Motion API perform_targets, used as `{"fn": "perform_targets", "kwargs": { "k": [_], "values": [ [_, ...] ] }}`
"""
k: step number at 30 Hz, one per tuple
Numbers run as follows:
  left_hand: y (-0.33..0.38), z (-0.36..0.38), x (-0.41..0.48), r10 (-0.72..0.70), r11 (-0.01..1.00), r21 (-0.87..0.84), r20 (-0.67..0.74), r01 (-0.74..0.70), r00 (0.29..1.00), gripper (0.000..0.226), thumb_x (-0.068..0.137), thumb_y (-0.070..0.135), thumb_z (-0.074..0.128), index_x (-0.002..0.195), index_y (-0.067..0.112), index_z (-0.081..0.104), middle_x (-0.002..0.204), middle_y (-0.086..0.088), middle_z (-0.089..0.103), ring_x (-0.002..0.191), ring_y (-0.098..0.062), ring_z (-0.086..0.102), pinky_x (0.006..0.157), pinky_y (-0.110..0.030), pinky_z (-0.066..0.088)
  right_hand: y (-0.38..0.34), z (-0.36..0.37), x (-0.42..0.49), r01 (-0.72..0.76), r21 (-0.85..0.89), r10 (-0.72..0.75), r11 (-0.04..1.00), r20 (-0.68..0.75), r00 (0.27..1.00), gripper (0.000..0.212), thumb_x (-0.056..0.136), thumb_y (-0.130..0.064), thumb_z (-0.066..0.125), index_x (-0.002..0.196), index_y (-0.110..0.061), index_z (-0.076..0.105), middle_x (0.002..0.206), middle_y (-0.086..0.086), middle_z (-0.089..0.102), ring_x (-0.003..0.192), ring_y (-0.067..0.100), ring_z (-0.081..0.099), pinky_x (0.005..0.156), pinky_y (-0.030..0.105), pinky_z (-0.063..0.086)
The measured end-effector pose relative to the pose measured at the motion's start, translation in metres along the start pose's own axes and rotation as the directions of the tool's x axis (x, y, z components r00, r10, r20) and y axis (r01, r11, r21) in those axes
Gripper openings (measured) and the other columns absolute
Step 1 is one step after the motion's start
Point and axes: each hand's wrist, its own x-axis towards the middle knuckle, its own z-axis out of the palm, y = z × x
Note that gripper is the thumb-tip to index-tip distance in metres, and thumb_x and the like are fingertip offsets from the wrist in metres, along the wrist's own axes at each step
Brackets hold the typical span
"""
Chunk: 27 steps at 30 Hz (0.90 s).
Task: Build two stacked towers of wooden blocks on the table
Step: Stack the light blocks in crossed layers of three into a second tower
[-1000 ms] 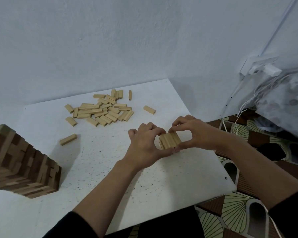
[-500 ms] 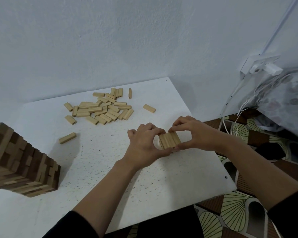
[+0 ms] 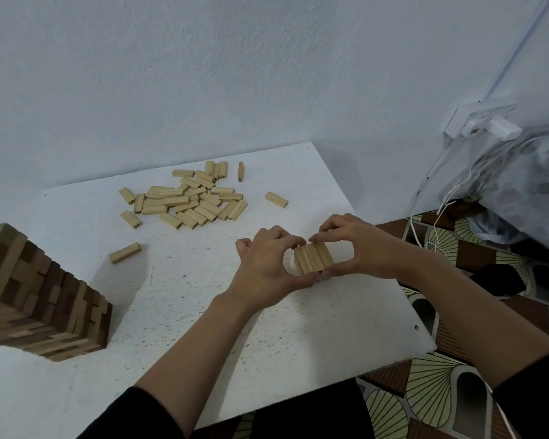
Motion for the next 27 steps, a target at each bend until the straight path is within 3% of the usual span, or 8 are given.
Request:
{"fn": "perform_targets", "kwargs": {
  "k": [6,10,15,20,23,27],
  "values": [
    [-0.001,-0.002,-0.001,-0.02,0.999,-0.036,-0.001,0.02,1.0,0.066,0.067,0.07,0.078,0.124,0.039,0.064,0.105,0.019,0.051,0.105,0.0,0.041,0.086,-0.037,0.021,-0.007,-0.002,-0.008,-0.018,0.067,0.021,0.998,-0.045,0.999,0.076,0.072,-0.06,0.08,0.141,-0.041,0.054,0.12,-0.024,0.045,0.123,0.0,0.04,0.105,0.035,0.041],
    [-0.001,-0.009,-0.005,-0.016,0.999,-0.051,-0.017,0.015,1.0,0.069,0.066,0.077,0.071,0.125,0.043,0.062,0.106,0.02,0.051,0.107,0.0,0.044,0.092,-0.039,0.024,-0.012,0.0,-0.013,-0.001,0.135,0.018,0.991,-0.126,0.992,0.069,0.075,-0.056,0.08,0.138,-0.039,0.057,0.121,-0.021,0.049,0.123,0.002,0.043,0.096,0.022,0.038],
    [-0.007,-0.028,-0.014,-0.004,0.997,-0.082,-0.051,0.0,0.999,0.064,0.067,0.084,0.059,0.117,0.046,0.062,0.106,0.022,0.053,0.107,0.0,0.049,0.097,-0.04,0.027,-0.026,0.004,-0.012,0.038,0.181,0.003,0.983,-0.22,0.976,0.053,0.079,-0.053,0.078,0.128,-0.04,0.063,0.12,-0.024,0.053,0.123,0.003,0.046,0.098,0.024,0.038],
    [-0.039,-0.057,-0.027,-0.071,0.991,-0.124,-0.176,0.049,0.982,0.031,0.084,0.067,0.06,0.104,0.043,0.063,0.104,0.022,0.057,0.101,0.002,0.053,0.097,-0.04,0.034,-0.059,0.016,0.003,0.103,0.256,0.001,0.961,-0.376,0.927,0.017,0.09,-0.033,0.074,0.107,-0.03,0.071,0.107,-0.016,0.063,0.109,0.005,0.057,0.084,0.007,0.036],
    [-0.075,-0.07,-0.034,-0.164,0.985,-0.098,-0.27,0.142,0.949,0.019,0.093,0.046,0.065,0.109,0.036,0.064,0.106,0.018,0.057,0.098,0.0,0.053,0.097,-0.051,0.044,-0.083,0.031,0.018,0.102,0.247,0.014,0.963,-0.428,0.904,0.013,0.092,-0.029,0.071,0.105,-0.027,0.07,0.102,-0.015,0.064,0.1,0.007,0.06,0.078,0.009,0.039],
    [-0.107,-0.078,-0.035,-0.299,0.949,0.013,-0.27,0.314,0.915,0.033,0.098,0.036,0.059,0.13,0.026,0.059,0.134,0.006,0.051,0.129,-0.02,0.044,0.109,-0.05,0.029,-0.111,0.051,0.041,0.089,0.223,0.018,0.971,-0.434,0.901,0.017,0.094,-0.031,0.067,0.111,-0.027,0.069,0.101,-0.016,0.062,0.096,0.005,0.058,0.074,0.012,0.04]
  ]
}}
